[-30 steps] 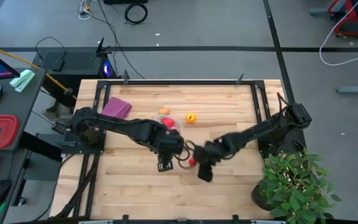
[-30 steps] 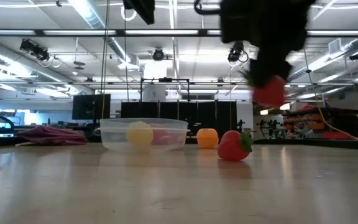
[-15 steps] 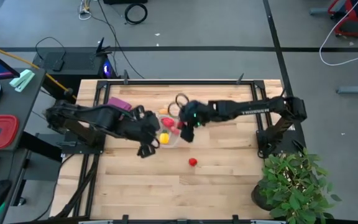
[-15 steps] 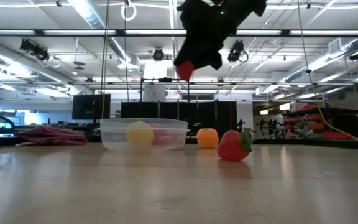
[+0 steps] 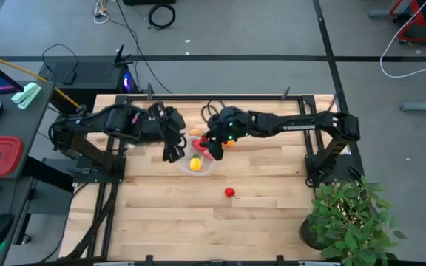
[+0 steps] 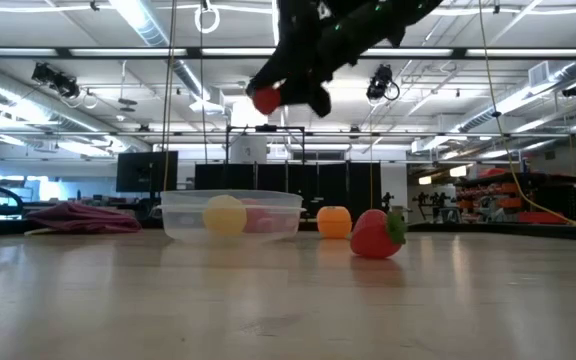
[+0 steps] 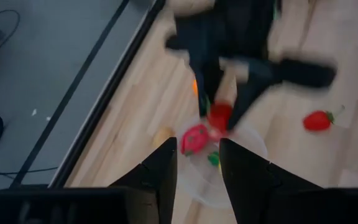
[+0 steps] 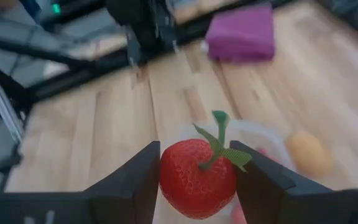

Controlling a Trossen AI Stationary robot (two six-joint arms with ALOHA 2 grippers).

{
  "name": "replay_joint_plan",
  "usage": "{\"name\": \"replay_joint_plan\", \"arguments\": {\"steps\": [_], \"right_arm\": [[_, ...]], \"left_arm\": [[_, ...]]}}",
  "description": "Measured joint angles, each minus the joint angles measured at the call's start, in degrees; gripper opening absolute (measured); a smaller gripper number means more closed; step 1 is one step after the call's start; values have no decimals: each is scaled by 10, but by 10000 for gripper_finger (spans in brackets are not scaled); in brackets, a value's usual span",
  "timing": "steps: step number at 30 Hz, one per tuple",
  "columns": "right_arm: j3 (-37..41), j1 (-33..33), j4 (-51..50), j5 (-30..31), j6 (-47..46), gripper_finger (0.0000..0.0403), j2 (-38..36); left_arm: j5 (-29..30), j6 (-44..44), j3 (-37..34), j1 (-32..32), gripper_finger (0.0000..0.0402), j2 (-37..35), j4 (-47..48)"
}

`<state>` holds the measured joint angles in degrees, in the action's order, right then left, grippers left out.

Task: Pick and placing Produce into tupperware
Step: Put the bottom red strawberry into the transparent bin, then put the brown potato into the transparent bin

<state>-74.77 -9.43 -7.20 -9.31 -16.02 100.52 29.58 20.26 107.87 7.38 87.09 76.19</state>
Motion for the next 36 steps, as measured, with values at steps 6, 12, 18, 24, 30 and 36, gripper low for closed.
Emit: {"name": "replay_joint_plan", "arguments": {"steps": [6, 12, 18, 24, 30, 36], "right_arm": [[-9, 6, 63, -5, -9, 181, 88], [-12, 6, 55, -2, -35, 181, 139], [-13, 12, 43, 12, -34, 181, 161], [-12, 14, 18, 13, -19, 186, 165], [-12, 13, 6, 14, -23, 214, 156], [-13, 13, 5, 14, -22, 257, 152]], "left_arm": [[0, -39, 0, -16, 122, 0, -23], [0, -45, 0, -16, 117, 0, -11], [0, -46, 0, -16, 125, 0, -3], [0, -45, 0, -16, 132, 0, -3], [0, -44, 0, -16, 130, 0, -6], [0, -44, 0, -16, 124, 0, -8]]}}
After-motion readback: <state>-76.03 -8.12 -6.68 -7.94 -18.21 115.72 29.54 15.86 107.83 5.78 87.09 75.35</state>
